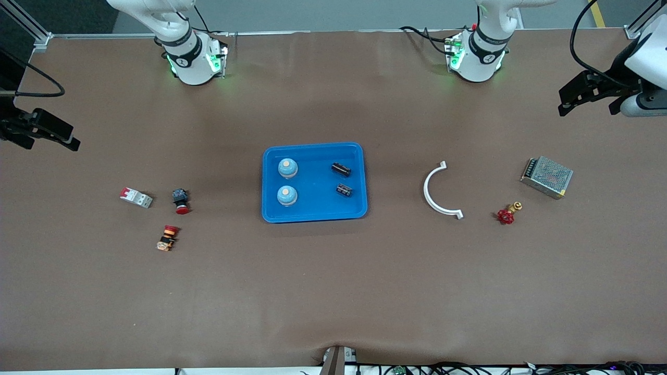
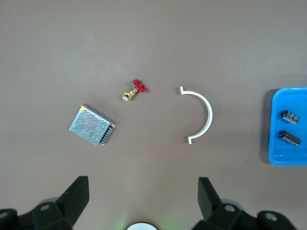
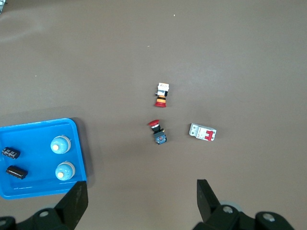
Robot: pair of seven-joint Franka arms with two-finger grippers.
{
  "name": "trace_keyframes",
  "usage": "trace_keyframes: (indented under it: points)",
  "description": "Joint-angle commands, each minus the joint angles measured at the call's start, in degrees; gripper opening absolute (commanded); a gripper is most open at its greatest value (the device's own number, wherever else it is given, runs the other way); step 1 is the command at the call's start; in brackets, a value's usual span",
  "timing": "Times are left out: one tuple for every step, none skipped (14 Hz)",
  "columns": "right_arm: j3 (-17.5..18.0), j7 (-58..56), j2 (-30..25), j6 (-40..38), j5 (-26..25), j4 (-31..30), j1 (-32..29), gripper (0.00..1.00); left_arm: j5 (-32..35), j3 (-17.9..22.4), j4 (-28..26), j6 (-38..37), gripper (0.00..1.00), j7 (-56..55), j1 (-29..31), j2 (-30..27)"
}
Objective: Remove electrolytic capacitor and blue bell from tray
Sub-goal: 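Move the left gripper and the right gripper toward the blue tray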
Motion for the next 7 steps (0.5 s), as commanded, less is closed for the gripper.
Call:
trace_keyframes:
  points:
    - [-0.3, 0.5, 0.0, -0.6, 0.2, 0.4, 0.2, 1.00, 1.0, -0.2, 0.8, -1.5, 1.00, 0.3, 0.1, -0.2]
    - [-0.3, 0.5, 0.0, -0.6, 0.2, 0.4, 0.2, 1.00, 1.0, -0.2, 0.8, -1.6, 1.00, 0.3, 0.1, -0.1]
    - [-0.3, 0.5, -0.1, -0.6, 0.2, 0.5, 0.1, 1.00, 1.0, -0.2, 1.0, -1.5, 1.00, 0.3, 0.0, 0.1]
    - [-0.3, 0.5, -0.1, -0.6, 0.2, 0.4, 0.1, 1.00, 1.1, -0.2, 0.9, -1.5, 1.00, 0.4, -0.2, 0.3]
    - [-0.3, 0.5, 0.0, -0.4, 0.2, 0.4, 0.2, 1.00, 1.0, -0.3, 0.9, -1.5, 1.00, 0.2, -0.5, 0.5]
    - [-0.3, 0.5, 0.3, 0.1, 0.2, 0.4, 0.2, 1.00, 1.1, -0.5, 0.7, -1.5, 1.00, 0.8, -0.5, 1.7]
    - [-0.3, 0.5, 0.4, 0.4, 0.2, 0.4, 0.2, 1.00, 0.9, -1.6, -0.2, -1.6, 1.00, 0.9, -0.2, 1.9]
